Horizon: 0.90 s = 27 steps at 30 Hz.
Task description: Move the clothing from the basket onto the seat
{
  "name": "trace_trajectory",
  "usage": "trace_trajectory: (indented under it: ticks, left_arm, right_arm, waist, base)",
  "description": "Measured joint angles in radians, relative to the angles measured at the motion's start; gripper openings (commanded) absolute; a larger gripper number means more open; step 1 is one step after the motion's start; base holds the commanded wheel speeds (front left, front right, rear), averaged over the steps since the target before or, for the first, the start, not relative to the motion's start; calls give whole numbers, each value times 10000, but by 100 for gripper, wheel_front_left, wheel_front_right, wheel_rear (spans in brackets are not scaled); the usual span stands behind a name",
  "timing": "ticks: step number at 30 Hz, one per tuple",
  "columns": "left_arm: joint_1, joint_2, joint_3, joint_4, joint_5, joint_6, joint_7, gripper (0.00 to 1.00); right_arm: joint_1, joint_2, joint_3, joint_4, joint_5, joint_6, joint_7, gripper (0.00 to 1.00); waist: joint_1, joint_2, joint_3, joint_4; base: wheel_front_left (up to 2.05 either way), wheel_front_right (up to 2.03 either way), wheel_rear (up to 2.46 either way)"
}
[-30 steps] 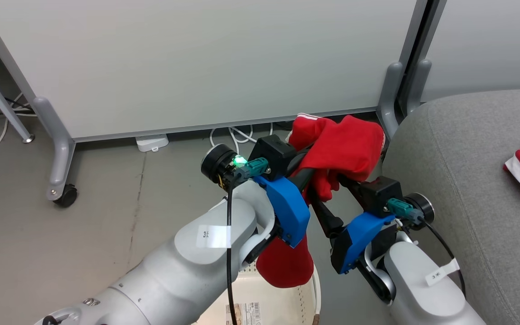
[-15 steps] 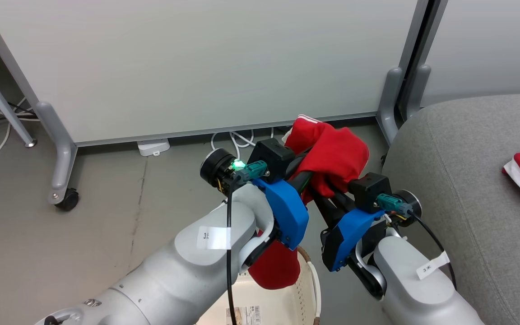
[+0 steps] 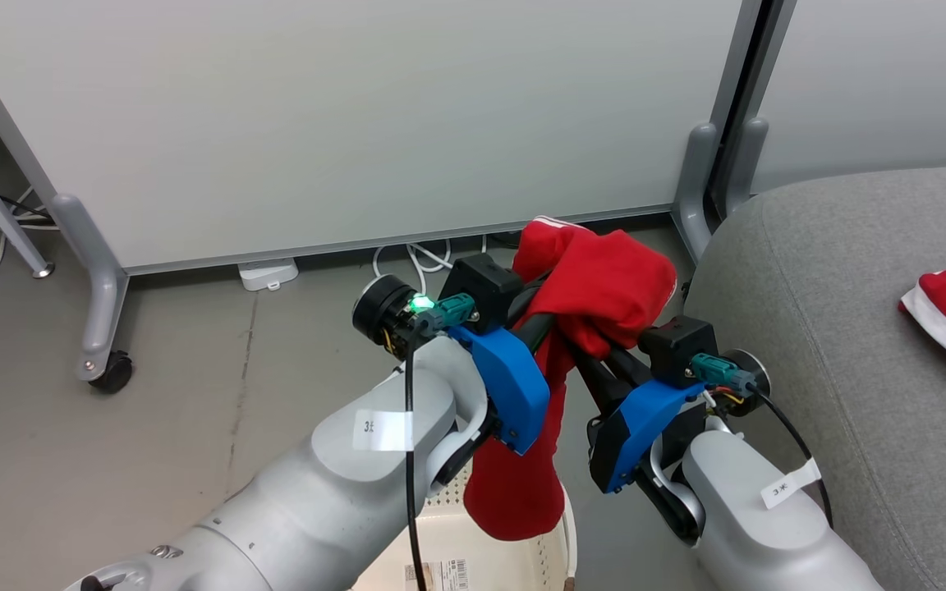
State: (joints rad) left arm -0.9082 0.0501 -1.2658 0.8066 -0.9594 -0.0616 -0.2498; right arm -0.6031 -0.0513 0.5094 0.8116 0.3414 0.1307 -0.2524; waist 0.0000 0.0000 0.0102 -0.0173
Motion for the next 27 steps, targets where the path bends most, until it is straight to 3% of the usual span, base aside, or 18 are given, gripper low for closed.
trace_trajectory:
  ticks: [4,5,7,8,9,16,27]
  left_arm:
    - [46,0,-8,54,-82,0,-44,0]
    - [48,0,-10,69,-88,0,-50,16]
    - [49,0,-10,86,-92,0,-73,69]
    - [52,0,-10,96,-104,4,-75,88]
    - [58,0,-6,107,-104,8,-77,100]
    - [327,4,295,102,58,35,-105,100]
    - [2040,725,2282,-1526,1894,100,-119,100]
  right_arm:
    - [-4,0,8,61,33,0,-15,0]
    - [-6,0,6,71,35,0,-29,0]
    - [-22,0,2,81,35,0,-42,0]
    - [-30,0,-4,81,35,0,-44,0]
    - [-30,0,-6,82,35,0,-46,0]
    - [-79,0,-163,81,25,0,-73,0]
    - [-97,0,-736,-54,-339,0,-90,0]
  waist:
    - [0,0,-8,-21]
    - [0,0,-7,-25]
    - [0,0,-6,-33]
    - [0,0,-7,-37]
    - [0,0,-7,-42]
    - [0,0,50,-36]
    - [0,0,220,122]
  base:
    - [0,0,0]
    - [0,0,0]
    - [0,0,0]
    - [0,0,0]
    - [0,0,0]
    - [0,0,0]
    - [0,0,0]
